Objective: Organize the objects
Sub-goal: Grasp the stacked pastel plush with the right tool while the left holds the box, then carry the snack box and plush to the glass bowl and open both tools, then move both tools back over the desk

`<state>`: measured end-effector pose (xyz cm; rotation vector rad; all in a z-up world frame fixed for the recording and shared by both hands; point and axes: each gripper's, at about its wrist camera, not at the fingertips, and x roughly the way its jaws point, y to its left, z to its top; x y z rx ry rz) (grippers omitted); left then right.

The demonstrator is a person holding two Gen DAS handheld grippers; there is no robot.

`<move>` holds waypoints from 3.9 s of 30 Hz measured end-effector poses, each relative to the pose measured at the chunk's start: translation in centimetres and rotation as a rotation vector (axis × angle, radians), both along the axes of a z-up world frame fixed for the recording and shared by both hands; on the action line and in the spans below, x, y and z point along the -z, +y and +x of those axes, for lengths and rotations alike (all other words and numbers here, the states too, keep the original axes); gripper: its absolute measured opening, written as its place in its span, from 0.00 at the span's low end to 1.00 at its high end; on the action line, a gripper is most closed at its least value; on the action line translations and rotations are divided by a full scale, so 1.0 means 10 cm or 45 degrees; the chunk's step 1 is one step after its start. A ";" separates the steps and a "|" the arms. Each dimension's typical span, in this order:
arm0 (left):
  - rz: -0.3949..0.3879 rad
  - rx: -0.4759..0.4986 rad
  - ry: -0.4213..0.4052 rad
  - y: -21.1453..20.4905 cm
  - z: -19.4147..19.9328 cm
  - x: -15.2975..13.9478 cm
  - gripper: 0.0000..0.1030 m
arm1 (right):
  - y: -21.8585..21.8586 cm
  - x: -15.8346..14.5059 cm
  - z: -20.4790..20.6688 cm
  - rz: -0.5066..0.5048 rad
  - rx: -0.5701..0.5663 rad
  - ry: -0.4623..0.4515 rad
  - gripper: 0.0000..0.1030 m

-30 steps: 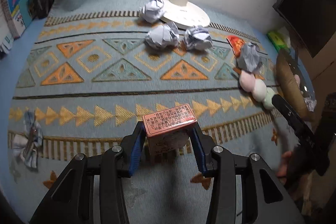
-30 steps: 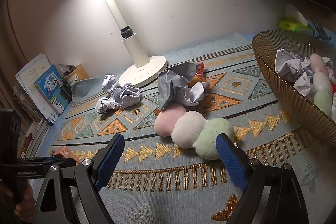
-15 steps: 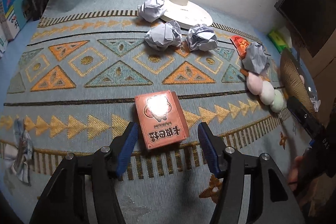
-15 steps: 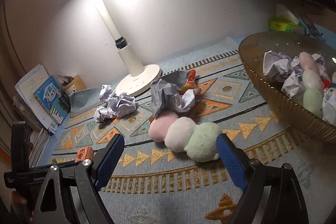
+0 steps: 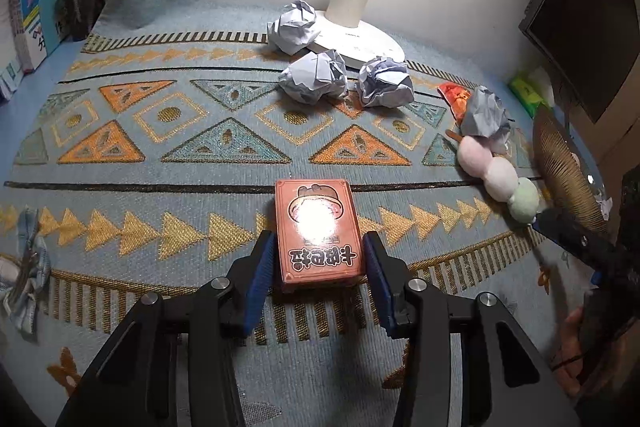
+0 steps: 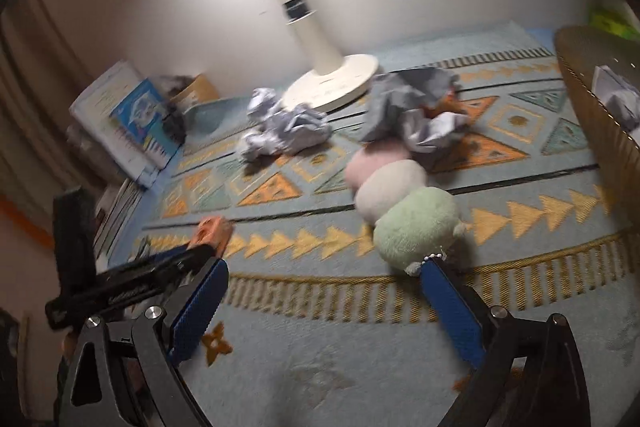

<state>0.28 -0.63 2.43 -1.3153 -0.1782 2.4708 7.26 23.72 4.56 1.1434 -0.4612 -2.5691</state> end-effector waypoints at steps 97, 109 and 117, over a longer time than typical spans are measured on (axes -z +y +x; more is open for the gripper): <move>0.191 0.526 0.378 2.96 0.36 -0.92 0.54 | 2.03 -1.27 0.85 0.151 0.696 0.237 0.54; 0.189 0.200 0.514 1.61 0.73 -1.06 0.86 | 0.78 -1.19 0.63 0.136 0.336 0.291 0.63; 0.035 -0.088 0.460 0.44 0.74 -0.72 0.86 | -0.16 -0.62 0.31 0.181 0.110 0.288 0.69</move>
